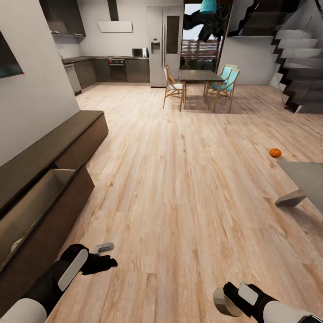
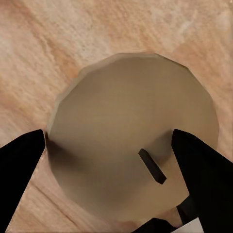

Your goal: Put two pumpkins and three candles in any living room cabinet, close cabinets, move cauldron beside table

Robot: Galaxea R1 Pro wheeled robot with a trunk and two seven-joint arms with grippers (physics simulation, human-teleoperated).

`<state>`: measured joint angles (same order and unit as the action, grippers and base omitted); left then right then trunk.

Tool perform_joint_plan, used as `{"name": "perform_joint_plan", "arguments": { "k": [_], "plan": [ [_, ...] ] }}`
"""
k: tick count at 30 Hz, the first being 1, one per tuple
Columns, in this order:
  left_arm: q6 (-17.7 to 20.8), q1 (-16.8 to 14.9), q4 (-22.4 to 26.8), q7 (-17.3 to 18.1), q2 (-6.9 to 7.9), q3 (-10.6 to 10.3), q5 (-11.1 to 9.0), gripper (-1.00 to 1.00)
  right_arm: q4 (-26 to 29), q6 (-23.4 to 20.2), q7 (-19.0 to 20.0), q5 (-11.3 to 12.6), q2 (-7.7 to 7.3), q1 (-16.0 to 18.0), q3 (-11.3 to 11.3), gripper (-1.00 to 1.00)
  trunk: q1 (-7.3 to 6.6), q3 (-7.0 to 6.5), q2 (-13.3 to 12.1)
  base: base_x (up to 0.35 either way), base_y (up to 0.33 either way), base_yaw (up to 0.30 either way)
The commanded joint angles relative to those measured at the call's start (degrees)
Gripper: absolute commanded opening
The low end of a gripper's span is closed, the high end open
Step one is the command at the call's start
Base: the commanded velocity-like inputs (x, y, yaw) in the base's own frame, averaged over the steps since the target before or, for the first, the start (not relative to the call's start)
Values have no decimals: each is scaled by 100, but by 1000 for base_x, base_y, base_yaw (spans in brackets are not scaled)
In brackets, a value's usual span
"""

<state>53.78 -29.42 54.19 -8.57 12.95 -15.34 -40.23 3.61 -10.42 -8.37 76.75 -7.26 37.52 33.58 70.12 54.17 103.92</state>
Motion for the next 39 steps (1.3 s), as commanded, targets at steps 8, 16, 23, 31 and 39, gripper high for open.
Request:
{"name": "perform_joint_plan", "arguments": {
  "k": [8,16,23,31,39],
  "plan": [
    [-25,-3,4,-57,-19,-22,-12,100,22,-24,-43,67,-4,1,44,-100,3,2,2,331,0,-31],
    [-27,-3,4,-57,-21,-23,-11,100,21,-21,-48,68,-4,1,44,-100,3,2,2,331,0,-1],
    [-28,-3,4,-57,-21,-29,-11,100,18,-21,-48,68,-4,1,44,-100,3,-7,2,331,0,0],
    [-33,-3,4,-57,-29,-30,-11,100,17,-21,-49,68,-4,1,44,-100,3,-76,2,331,0,0],
    [-35,-3,4,-57,-54,-30,-3,100,17,-21,-48,68,-4,1,44,-100,3,-151,2,329,0,0]
  ]
}}
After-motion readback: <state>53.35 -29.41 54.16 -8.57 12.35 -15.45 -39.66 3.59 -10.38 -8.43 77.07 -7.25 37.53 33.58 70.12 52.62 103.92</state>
